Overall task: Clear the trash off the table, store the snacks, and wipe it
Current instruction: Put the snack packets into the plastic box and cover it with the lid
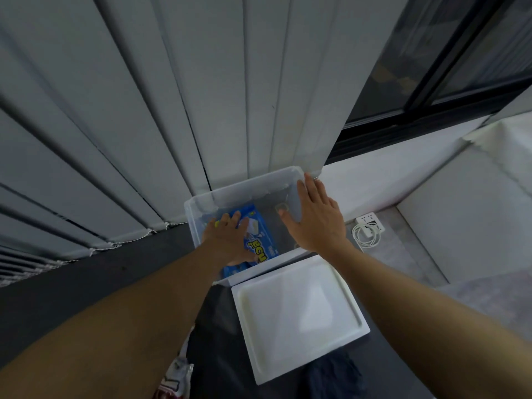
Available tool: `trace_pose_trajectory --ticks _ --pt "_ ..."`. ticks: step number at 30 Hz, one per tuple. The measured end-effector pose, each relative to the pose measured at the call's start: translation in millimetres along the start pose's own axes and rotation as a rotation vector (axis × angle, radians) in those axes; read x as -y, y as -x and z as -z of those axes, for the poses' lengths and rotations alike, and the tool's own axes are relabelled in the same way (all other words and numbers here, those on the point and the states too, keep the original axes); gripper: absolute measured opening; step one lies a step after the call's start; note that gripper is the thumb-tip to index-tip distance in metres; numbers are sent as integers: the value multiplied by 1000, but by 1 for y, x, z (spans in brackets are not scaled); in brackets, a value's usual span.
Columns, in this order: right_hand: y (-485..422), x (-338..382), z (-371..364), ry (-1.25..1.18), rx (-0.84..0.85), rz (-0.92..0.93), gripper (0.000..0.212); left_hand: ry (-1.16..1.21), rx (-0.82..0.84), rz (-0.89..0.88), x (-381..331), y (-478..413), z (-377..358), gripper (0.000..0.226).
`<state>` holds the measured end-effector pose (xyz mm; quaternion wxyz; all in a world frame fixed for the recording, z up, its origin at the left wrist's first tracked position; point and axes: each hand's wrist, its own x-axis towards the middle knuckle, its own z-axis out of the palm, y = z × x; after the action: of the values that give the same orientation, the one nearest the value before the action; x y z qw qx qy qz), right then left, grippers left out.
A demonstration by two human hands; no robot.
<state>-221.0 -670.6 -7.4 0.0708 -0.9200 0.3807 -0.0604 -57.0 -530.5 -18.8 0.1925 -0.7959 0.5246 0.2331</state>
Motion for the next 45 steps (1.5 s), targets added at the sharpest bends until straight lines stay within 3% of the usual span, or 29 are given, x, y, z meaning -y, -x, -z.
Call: trace_pose_trajectory --ticks 8,16,24,34,40,45 --pt "5 15 14 54 -11 72 71 48 -425 -33 27 42 24 68" --pt "29 85 26 -171 68 176 64 217 -518 144 65 118 3 65" --pt "70 159 22 -337 102 366 64 308 -450 273 97 190 -52 66" --pt "114 217 -7 -331 90 701 57 519 -273 384 107 233 -128 70" --pt "134 223 -38 -368 450 458 57 810 -189 274 95 233 -177 70" --pt "140 215 -67 -305 623 305 60 858 -173 149 81 228 -198 55"
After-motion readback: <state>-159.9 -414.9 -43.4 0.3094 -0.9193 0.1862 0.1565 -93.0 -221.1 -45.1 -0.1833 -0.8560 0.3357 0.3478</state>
